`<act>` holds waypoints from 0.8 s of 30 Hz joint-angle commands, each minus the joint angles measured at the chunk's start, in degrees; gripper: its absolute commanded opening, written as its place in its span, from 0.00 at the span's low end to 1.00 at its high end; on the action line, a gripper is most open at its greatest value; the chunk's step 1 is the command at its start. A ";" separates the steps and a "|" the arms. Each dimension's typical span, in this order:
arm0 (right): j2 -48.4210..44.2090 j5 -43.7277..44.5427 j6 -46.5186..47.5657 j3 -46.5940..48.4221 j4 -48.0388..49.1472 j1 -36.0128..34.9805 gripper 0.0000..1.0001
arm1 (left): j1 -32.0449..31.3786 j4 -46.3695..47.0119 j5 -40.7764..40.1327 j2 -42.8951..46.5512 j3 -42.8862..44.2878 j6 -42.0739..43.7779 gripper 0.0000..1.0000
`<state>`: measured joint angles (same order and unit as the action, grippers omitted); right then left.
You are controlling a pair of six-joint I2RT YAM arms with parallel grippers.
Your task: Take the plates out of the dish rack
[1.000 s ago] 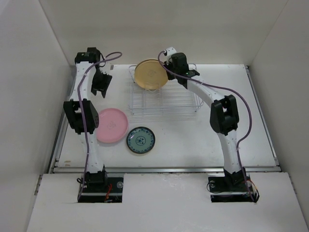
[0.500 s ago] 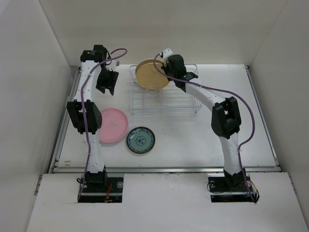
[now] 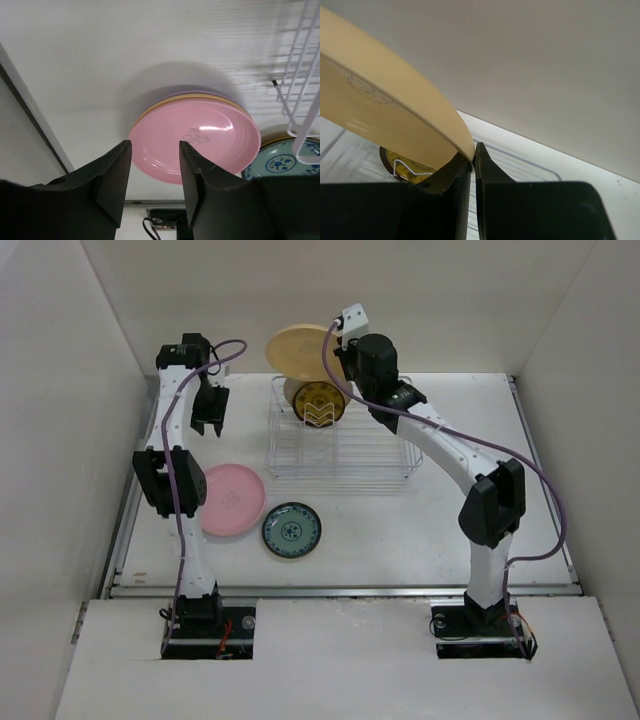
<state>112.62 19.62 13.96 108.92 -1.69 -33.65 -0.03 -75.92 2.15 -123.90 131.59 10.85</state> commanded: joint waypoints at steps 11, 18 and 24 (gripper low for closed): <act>7.76 -37.42 -12.98 15.31 -21.39 -13.17 0.00 | 23.11 0.07 -1.99 14.46 -7.30 -8.48 0.42; 11.91 -35.89 -19.66 10.62 -17.74 -17.23 0.00 | 25.70 2.61 2.51 20.88 -13.55 -6.55 0.42; 20.17 -37.46 -28.10 14.72 -19.74 -17.24 0.00 | 25.70 2.62 4.34 21.42 -15.40 -5.93 0.42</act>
<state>129.56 -16.16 -7.70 120.20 -21.30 -52.36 25.21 -73.28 4.21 -104.12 117.12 4.40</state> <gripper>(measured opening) 0.108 0.418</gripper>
